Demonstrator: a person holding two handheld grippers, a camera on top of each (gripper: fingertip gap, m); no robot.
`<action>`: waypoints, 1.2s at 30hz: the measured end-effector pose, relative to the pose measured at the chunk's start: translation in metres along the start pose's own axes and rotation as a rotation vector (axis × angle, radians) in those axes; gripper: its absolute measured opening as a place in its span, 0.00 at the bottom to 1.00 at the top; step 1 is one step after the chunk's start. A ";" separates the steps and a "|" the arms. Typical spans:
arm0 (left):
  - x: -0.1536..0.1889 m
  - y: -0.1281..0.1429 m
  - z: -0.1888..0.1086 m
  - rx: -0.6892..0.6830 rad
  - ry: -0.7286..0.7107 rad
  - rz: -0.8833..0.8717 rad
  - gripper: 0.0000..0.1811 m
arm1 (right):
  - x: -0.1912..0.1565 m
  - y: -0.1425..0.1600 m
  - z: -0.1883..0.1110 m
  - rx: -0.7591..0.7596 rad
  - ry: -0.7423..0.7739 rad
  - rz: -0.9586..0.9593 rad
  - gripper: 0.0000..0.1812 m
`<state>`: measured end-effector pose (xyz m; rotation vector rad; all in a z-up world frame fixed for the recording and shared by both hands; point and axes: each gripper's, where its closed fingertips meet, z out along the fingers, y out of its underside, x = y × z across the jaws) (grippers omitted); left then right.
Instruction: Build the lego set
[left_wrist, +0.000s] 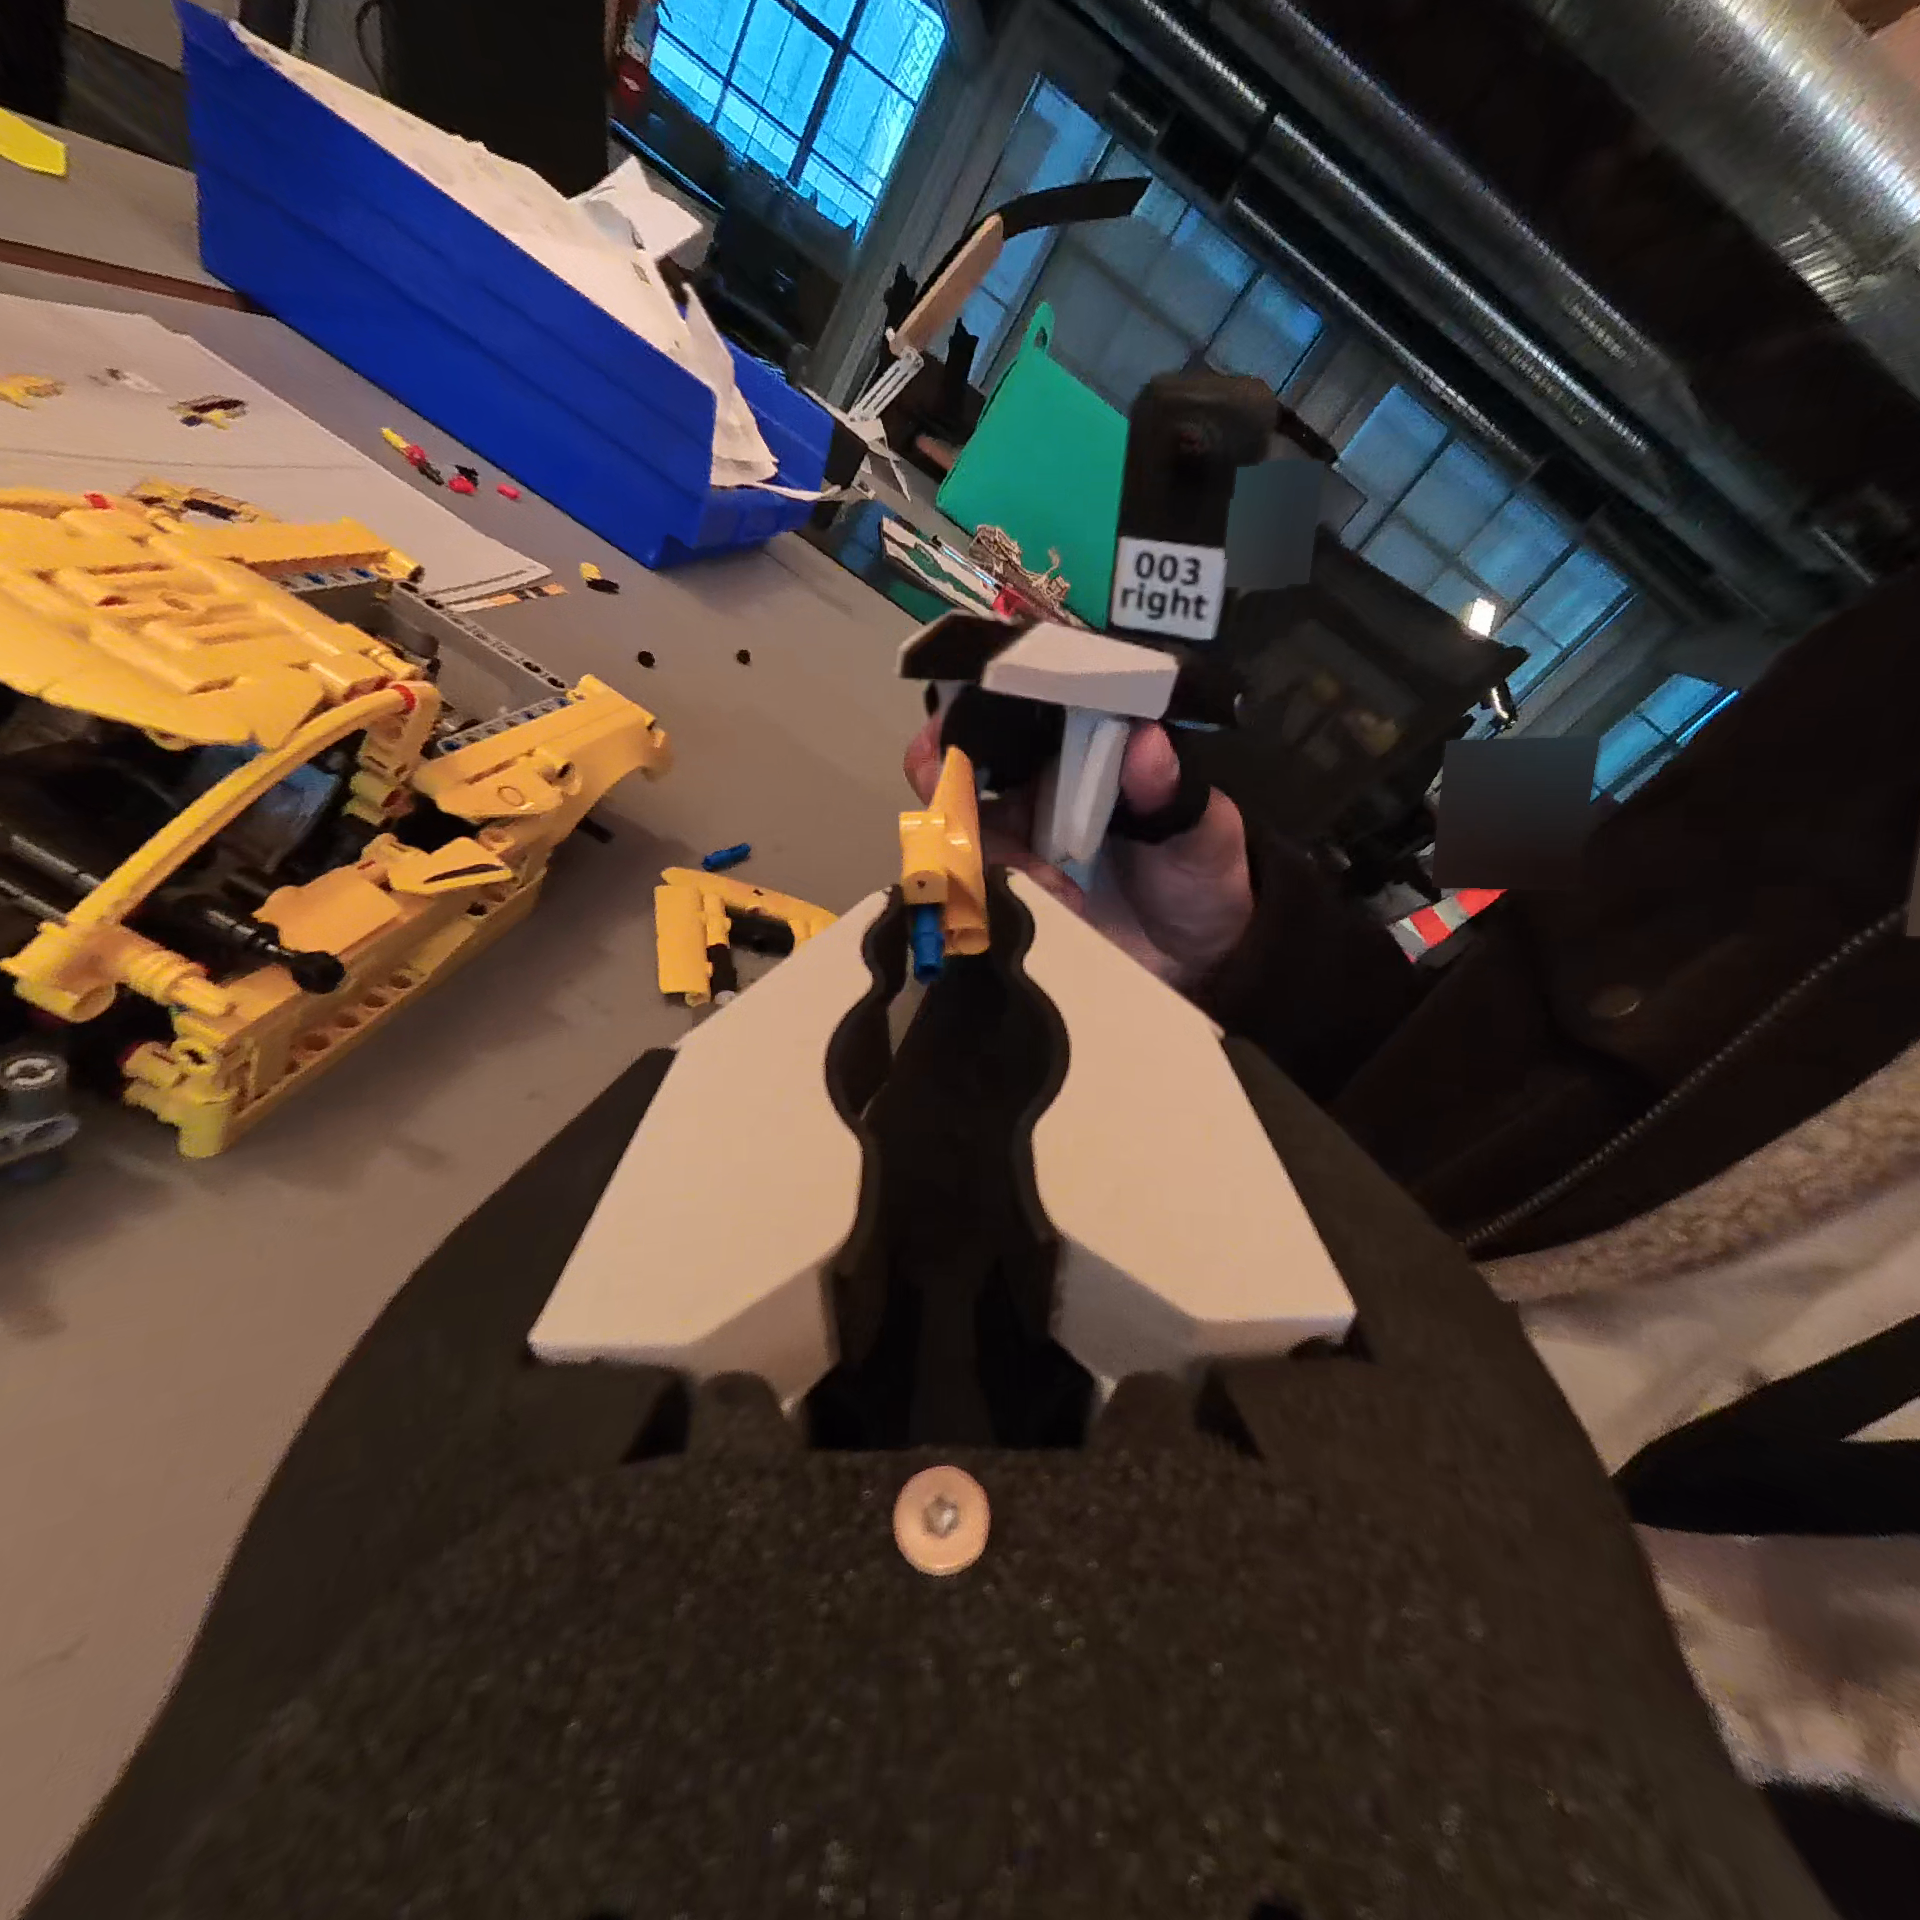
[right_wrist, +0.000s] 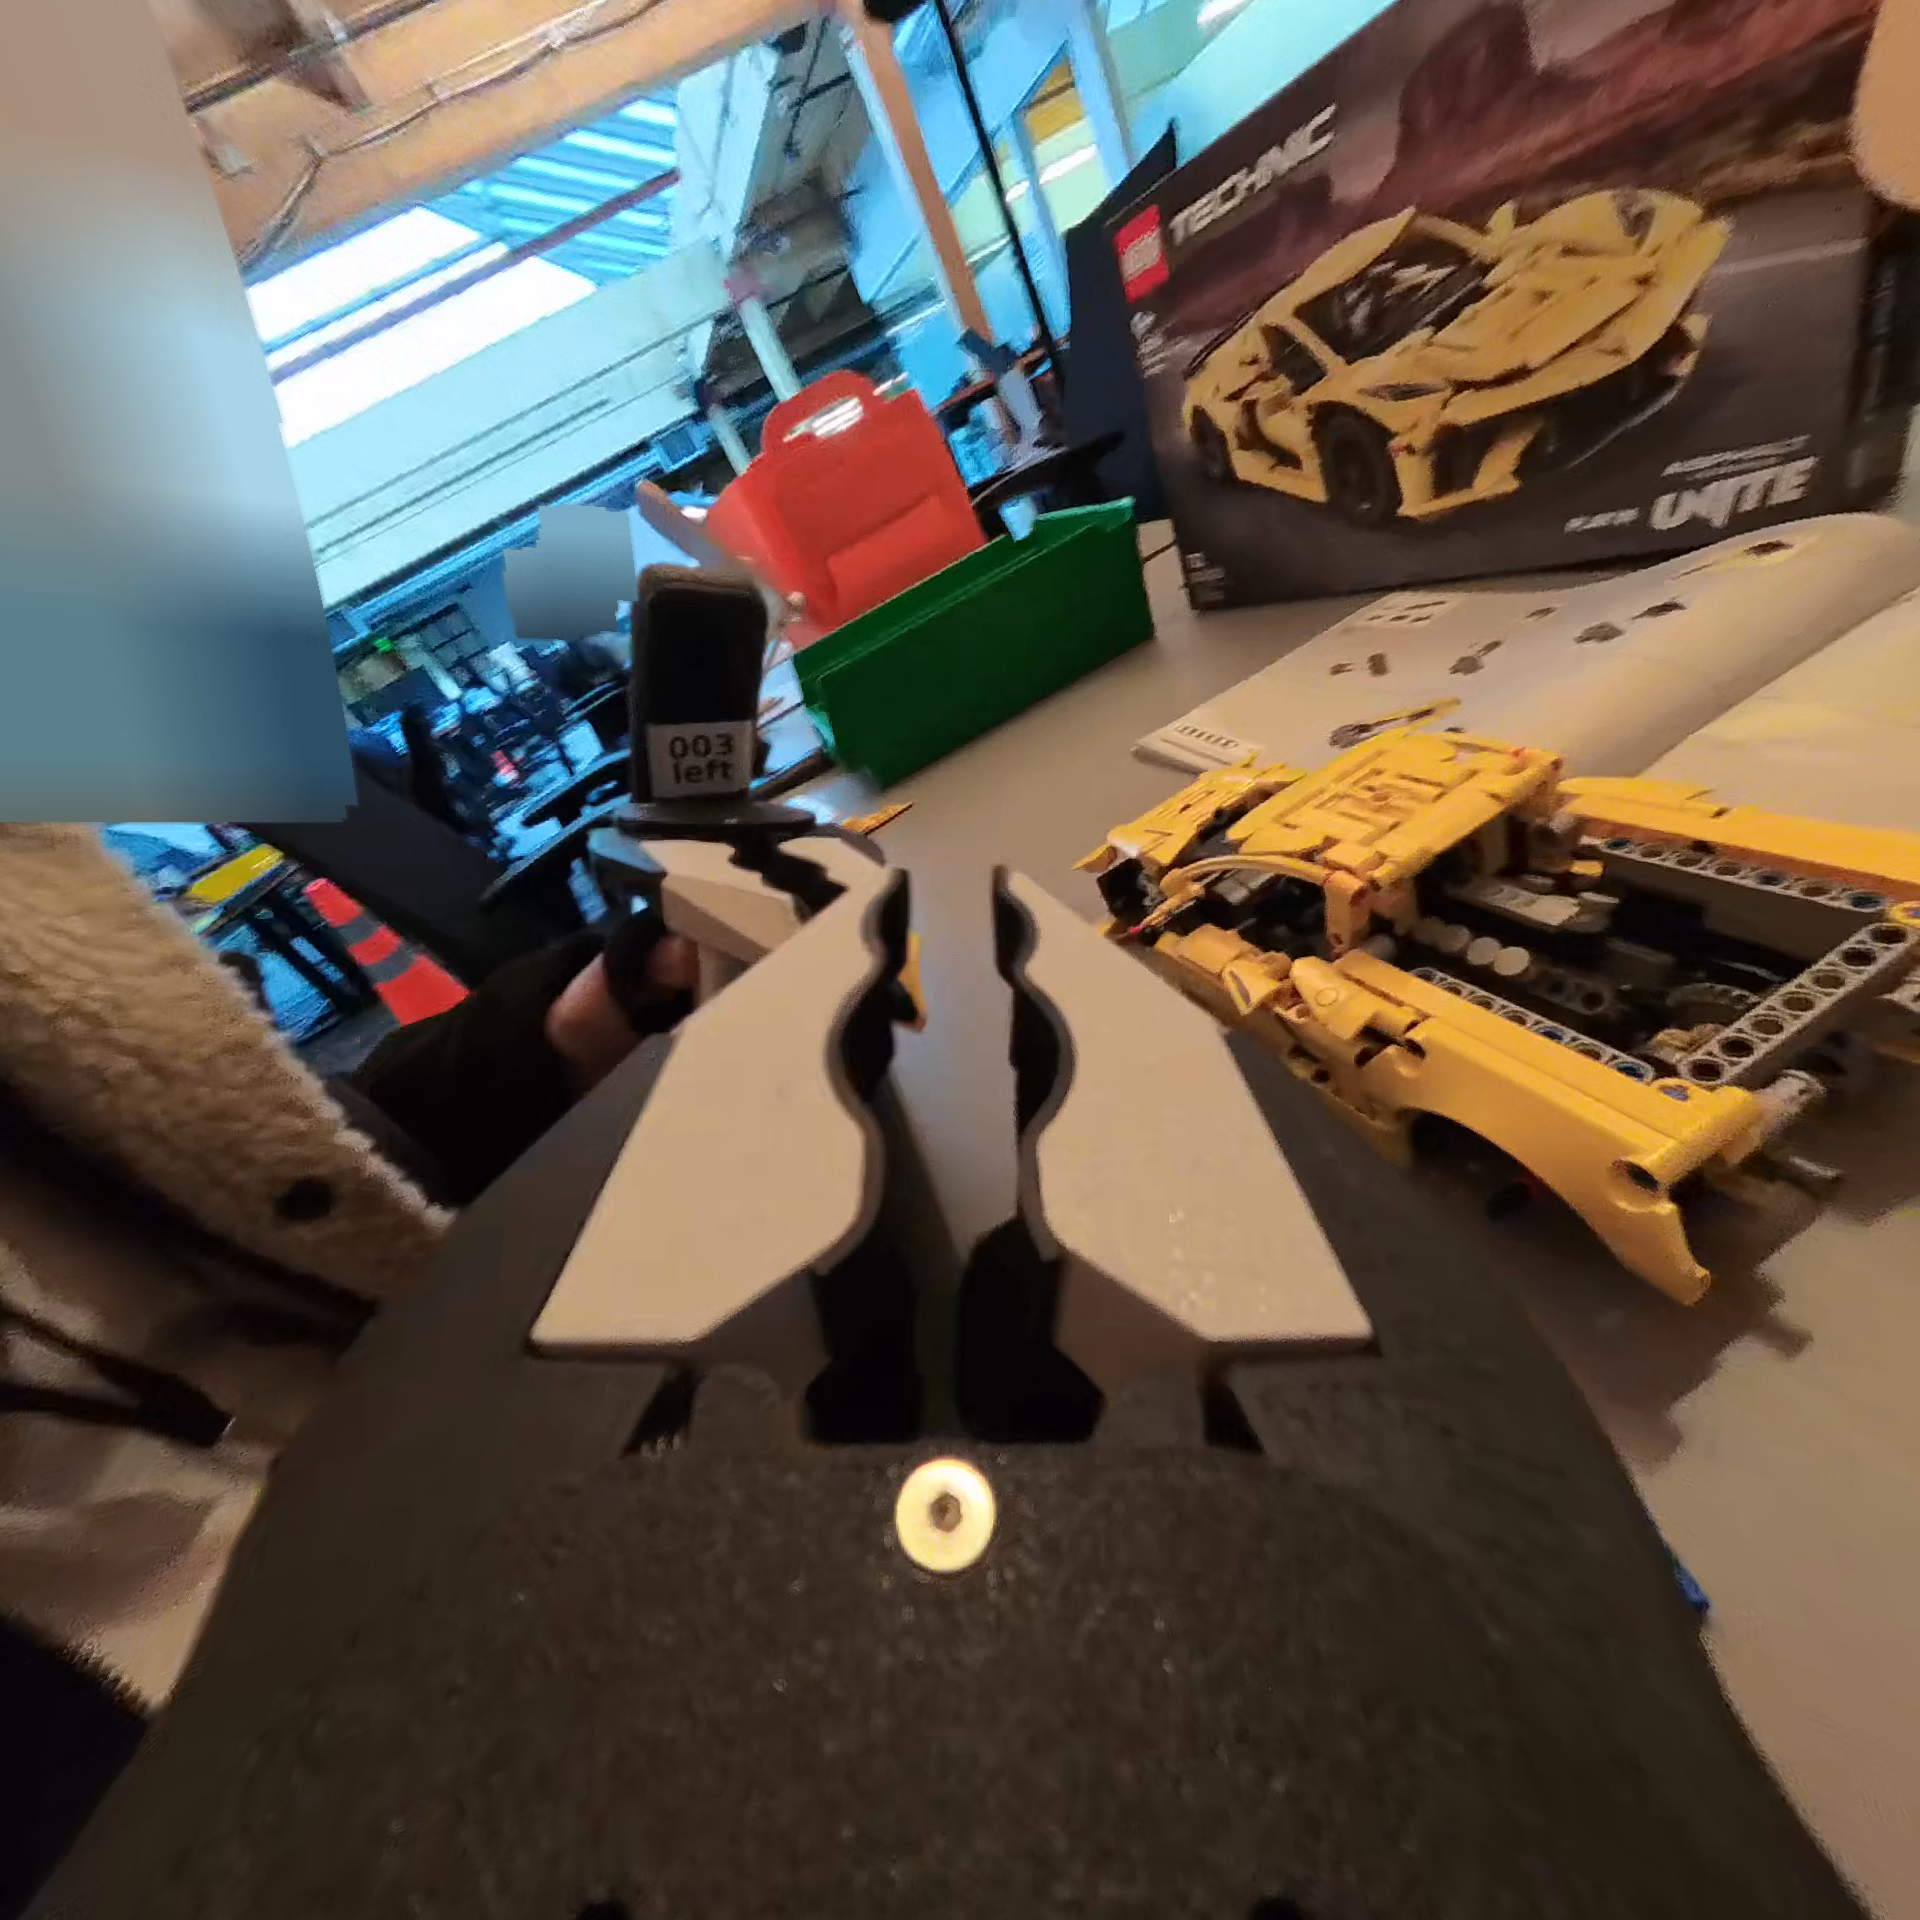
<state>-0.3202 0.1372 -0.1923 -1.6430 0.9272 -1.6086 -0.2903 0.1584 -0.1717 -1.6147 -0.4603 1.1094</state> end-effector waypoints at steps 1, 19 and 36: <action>0.000 0.000 0.000 0.000 0.003 -0.004 0.08 | 0.000 0.003 -0.001 -0.023 -0.022 0.000 0.15; 0.004 0.011 0.007 -0.069 -0.028 0.076 0.08 | -0.017 0.033 0.007 -0.199 -0.091 -0.001 0.06; 0.000 0.013 0.009 -0.083 -0.046 0.064 0.08 | -0.010 0.030 0.009 -0.181 -0.023 0.015 0.04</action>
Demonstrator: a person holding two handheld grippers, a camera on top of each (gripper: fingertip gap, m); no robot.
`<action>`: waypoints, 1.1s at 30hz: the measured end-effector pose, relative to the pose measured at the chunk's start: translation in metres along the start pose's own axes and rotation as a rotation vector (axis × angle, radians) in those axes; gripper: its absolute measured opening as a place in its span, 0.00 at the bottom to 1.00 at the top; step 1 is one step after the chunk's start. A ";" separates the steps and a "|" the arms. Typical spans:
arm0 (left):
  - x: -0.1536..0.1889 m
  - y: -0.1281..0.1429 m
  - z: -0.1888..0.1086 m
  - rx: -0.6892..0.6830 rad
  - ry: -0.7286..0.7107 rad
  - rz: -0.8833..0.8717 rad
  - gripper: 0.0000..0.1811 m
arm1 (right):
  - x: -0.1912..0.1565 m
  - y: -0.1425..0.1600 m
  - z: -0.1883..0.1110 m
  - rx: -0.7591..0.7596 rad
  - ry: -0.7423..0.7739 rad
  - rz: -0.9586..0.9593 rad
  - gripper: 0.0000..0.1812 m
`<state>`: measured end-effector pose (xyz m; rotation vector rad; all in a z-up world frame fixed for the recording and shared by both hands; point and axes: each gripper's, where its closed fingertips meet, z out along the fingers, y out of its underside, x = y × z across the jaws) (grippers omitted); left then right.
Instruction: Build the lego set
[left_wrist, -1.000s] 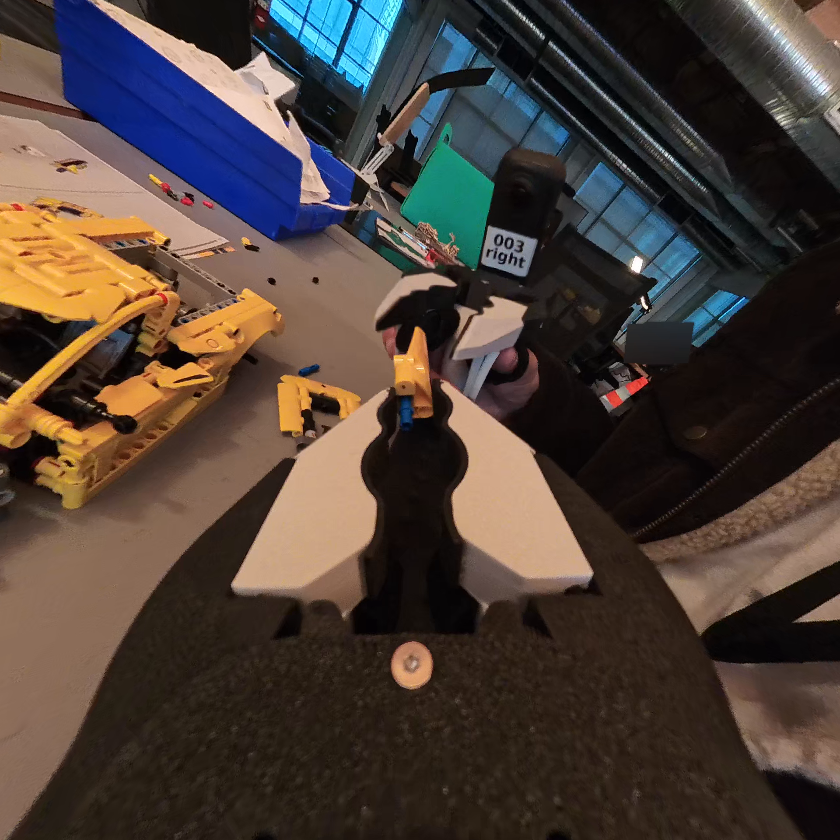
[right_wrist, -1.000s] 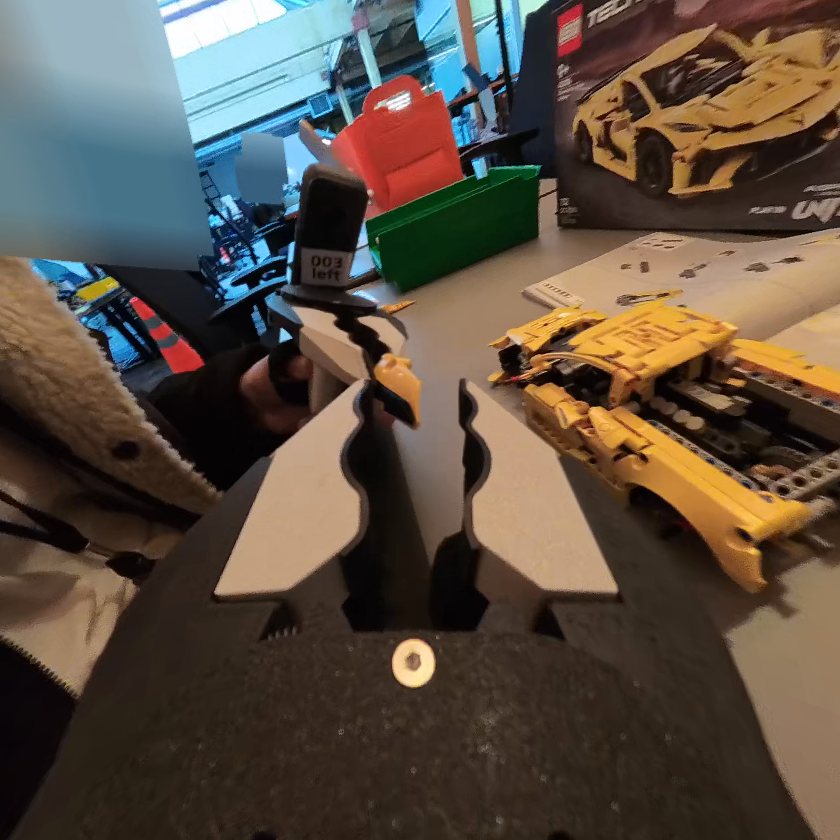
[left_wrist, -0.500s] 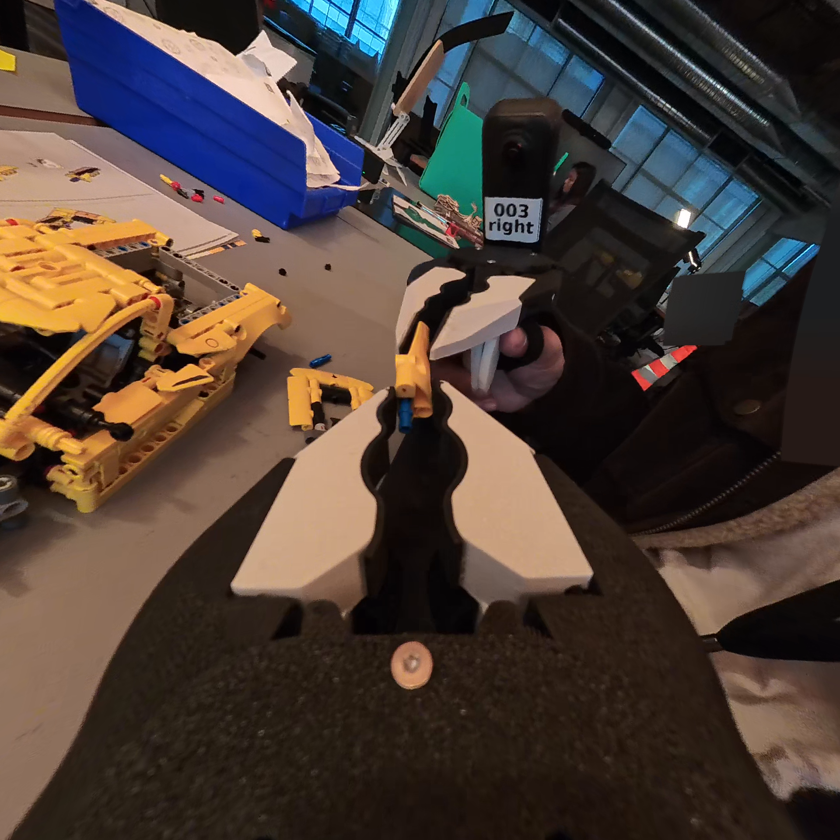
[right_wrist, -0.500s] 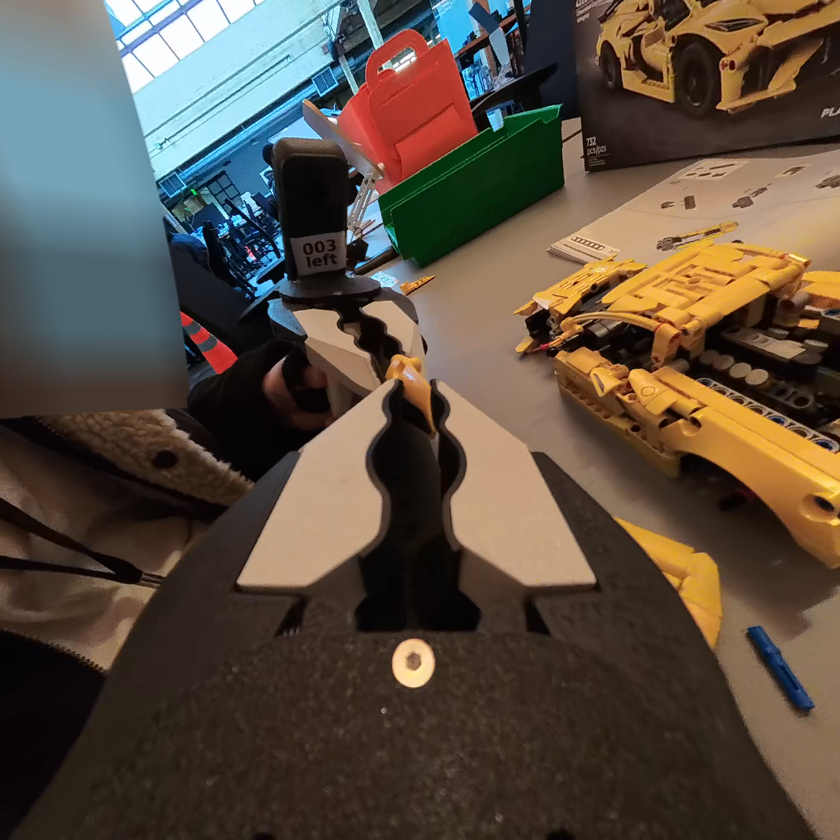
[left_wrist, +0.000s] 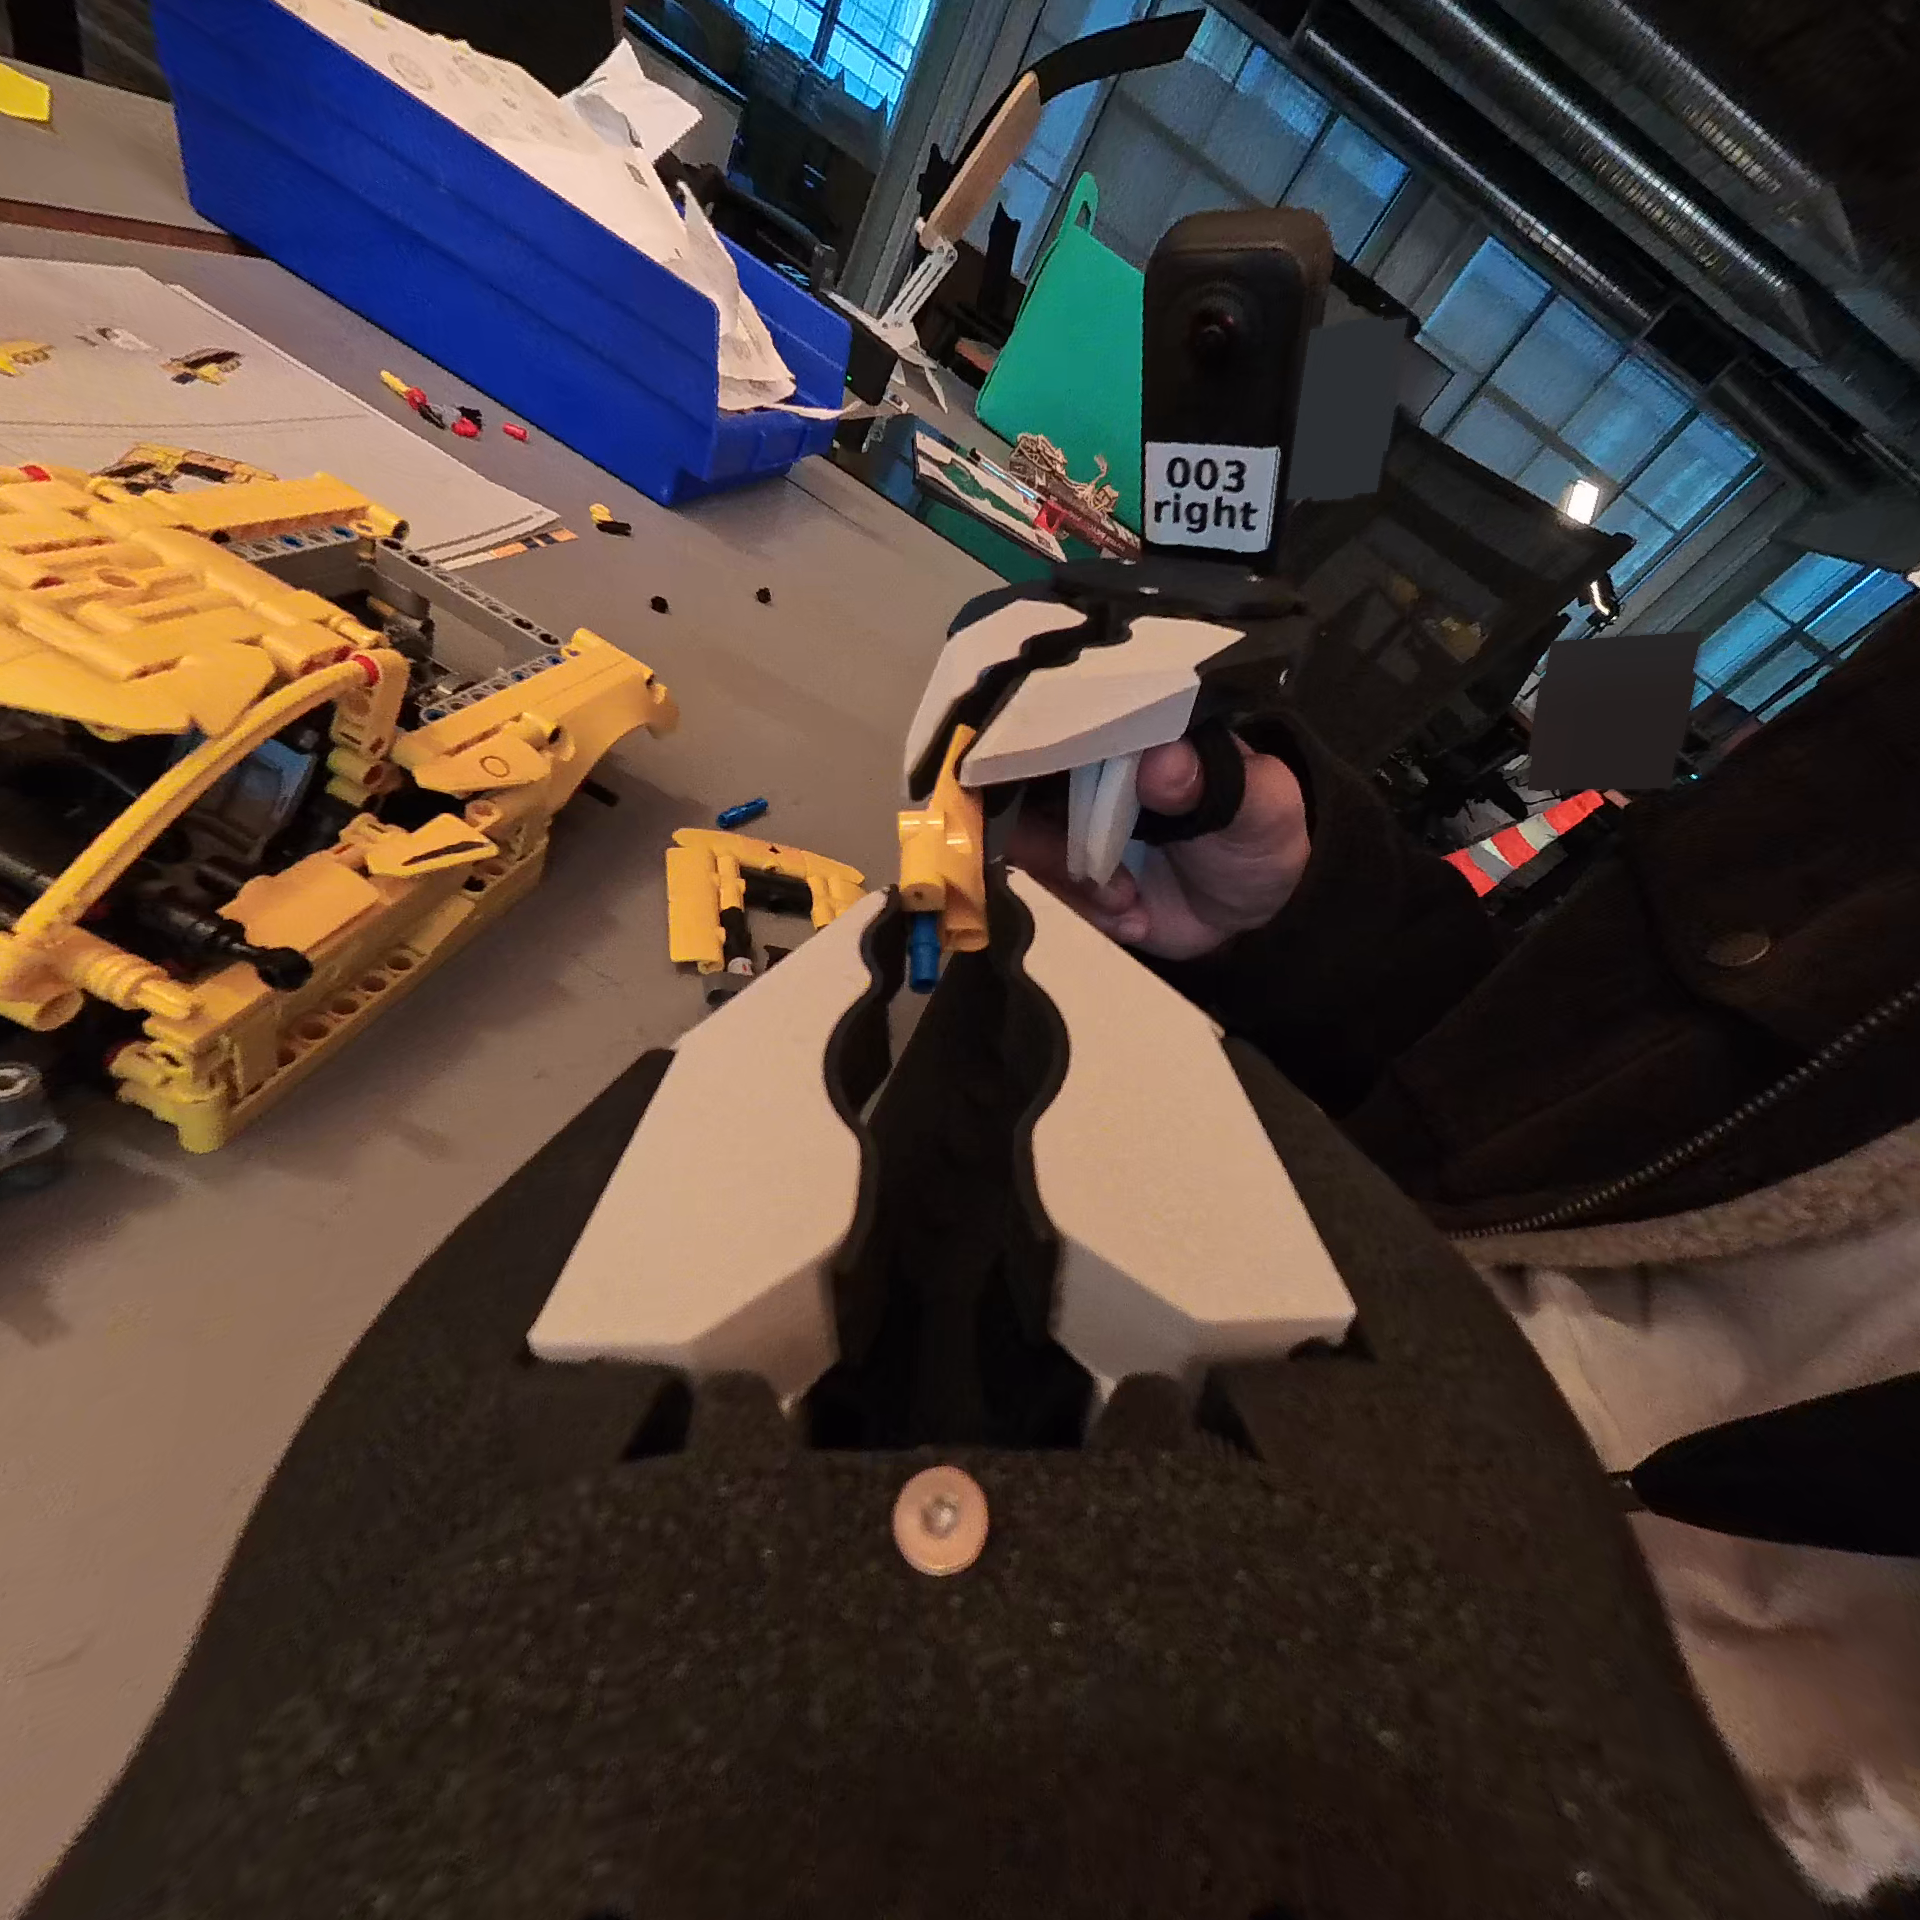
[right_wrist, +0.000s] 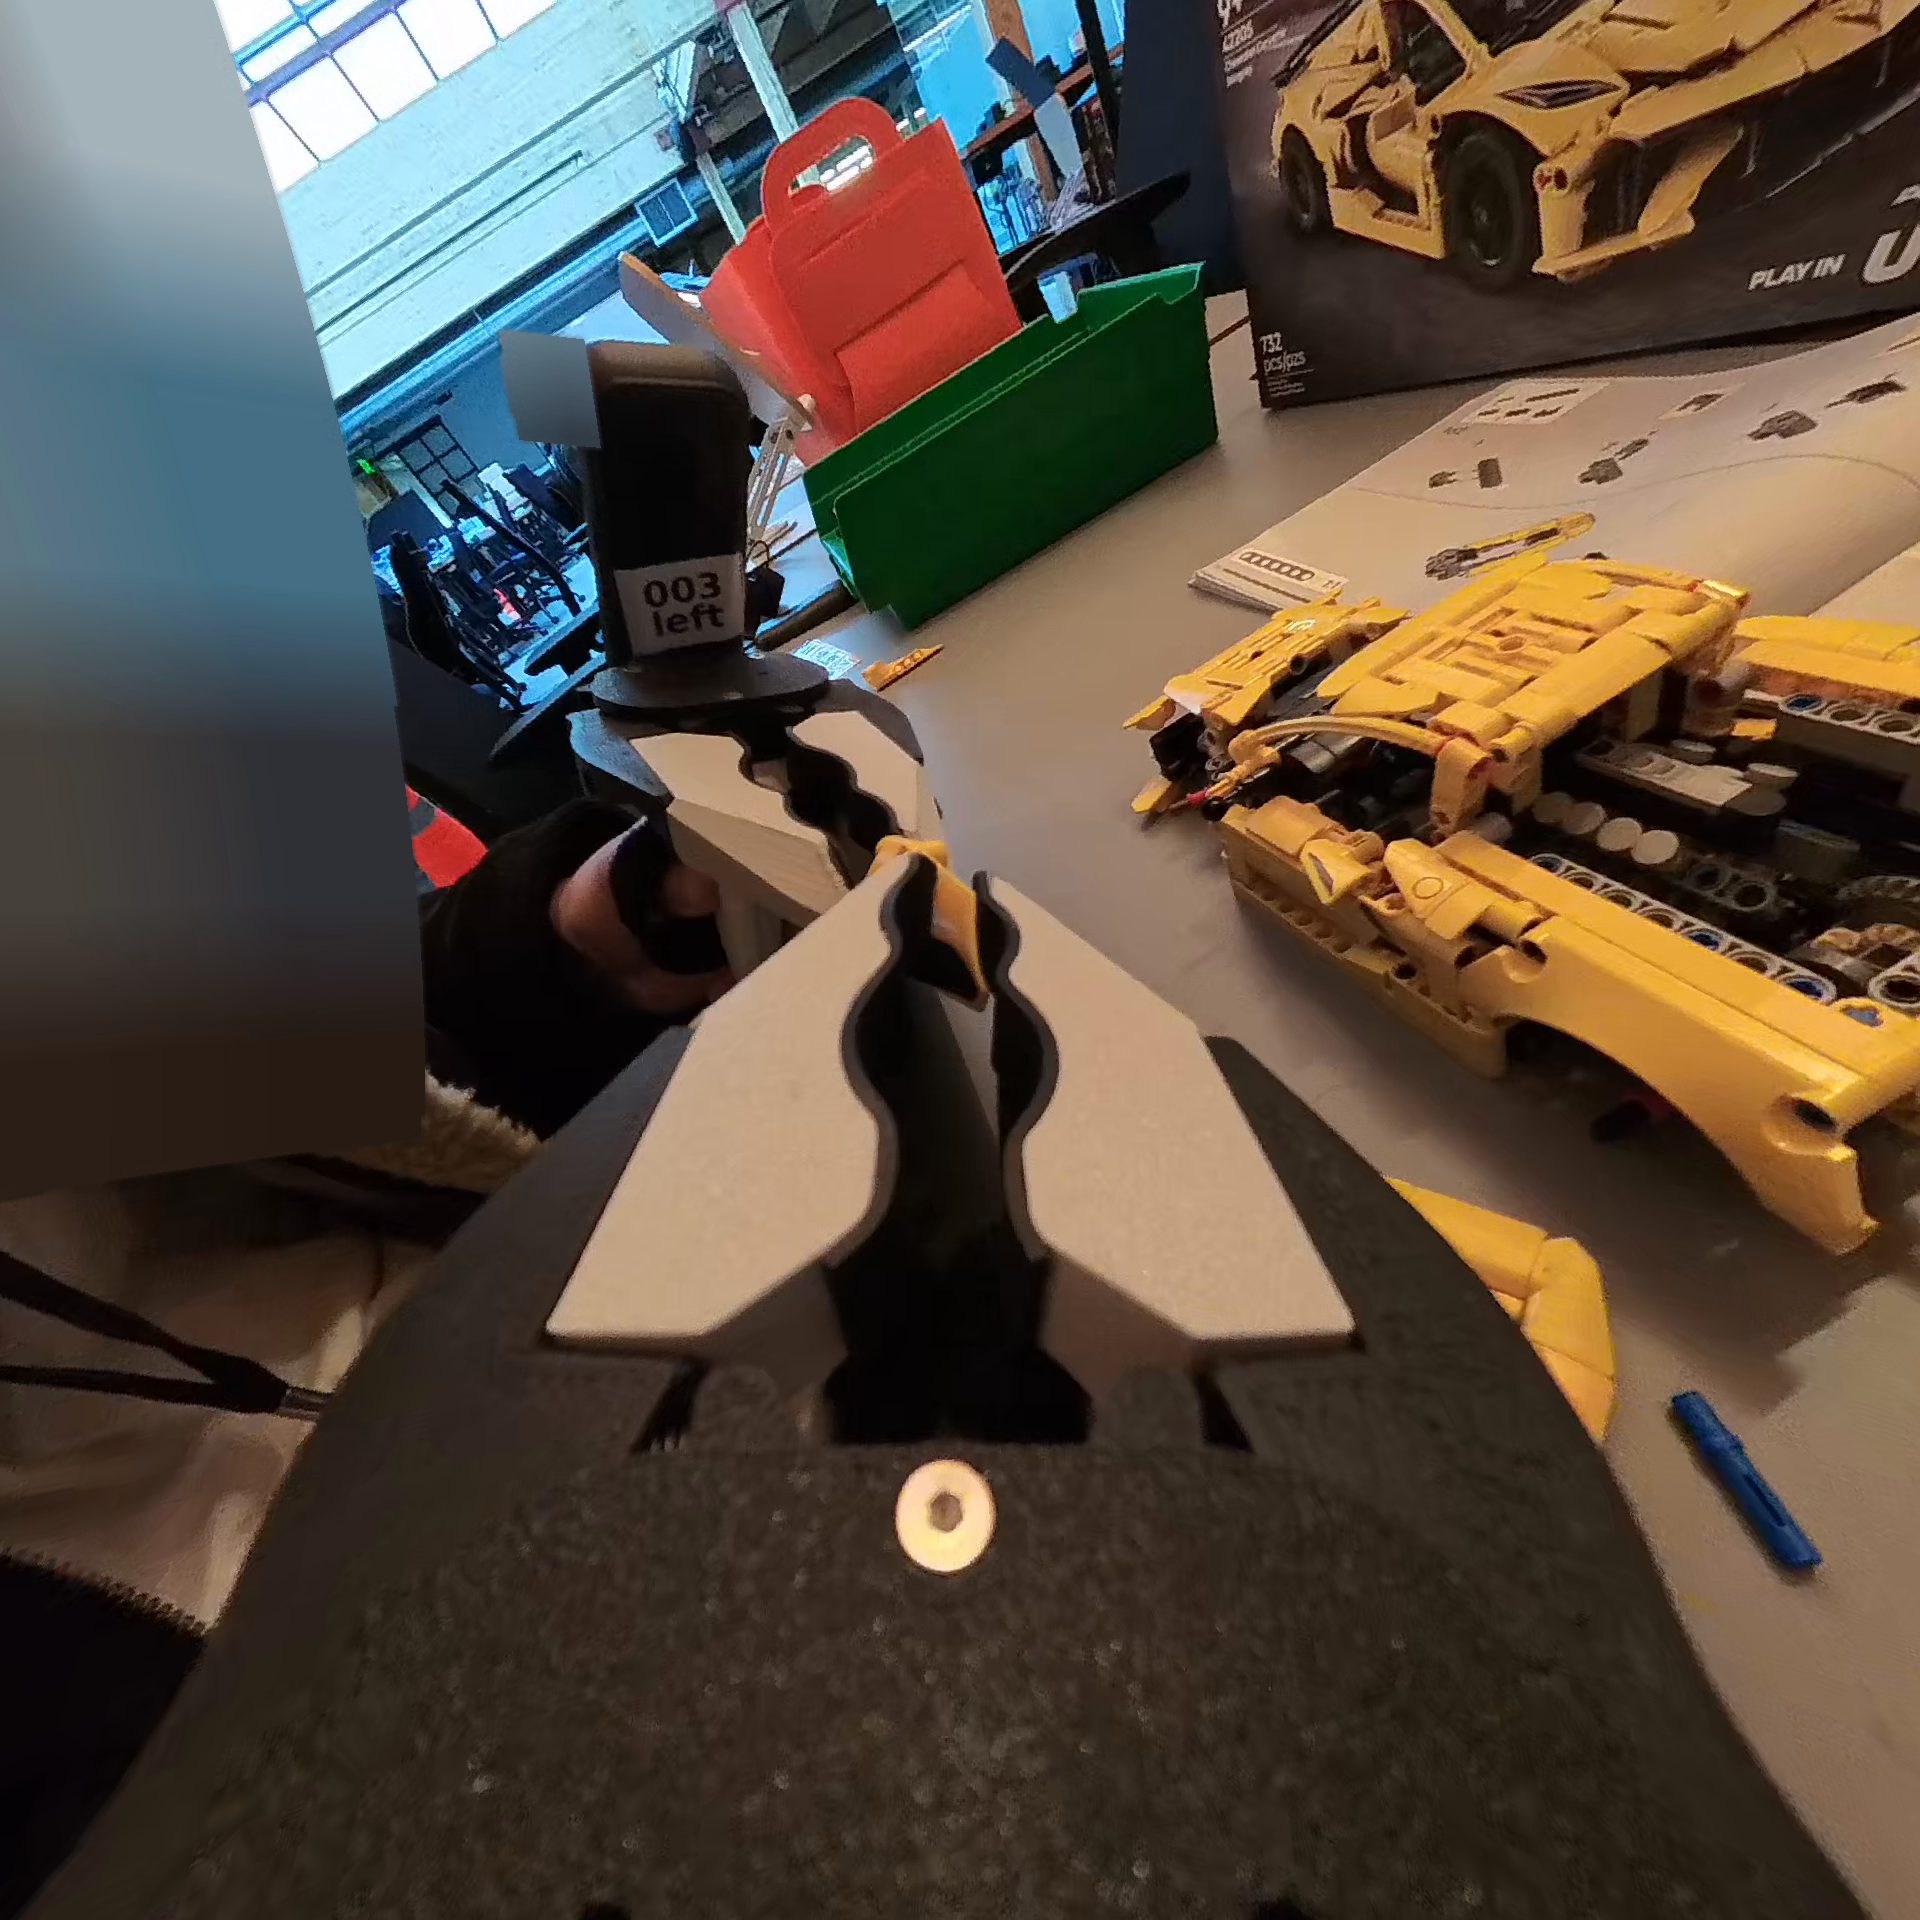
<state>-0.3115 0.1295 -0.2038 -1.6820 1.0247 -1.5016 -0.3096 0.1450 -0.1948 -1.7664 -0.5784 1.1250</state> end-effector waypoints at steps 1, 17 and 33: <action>0.000 0.000 0.000 0.000 0.000 -0.003 0.08 | 0.000 0.000 0.000 0.001 -0.001 0.006 0.04; -0.009 0.001 0.001 -0.009 -0.038 -0.035 0.08 | -0.009 0.000 0.001 -0.022 0.209 -0.449 0.00; -0.009 0.003 0.002 -0.024 -0.046 -0.024 0.08 | 0.003 0.005 0.001 -0.086 0.289 -0.468 0.00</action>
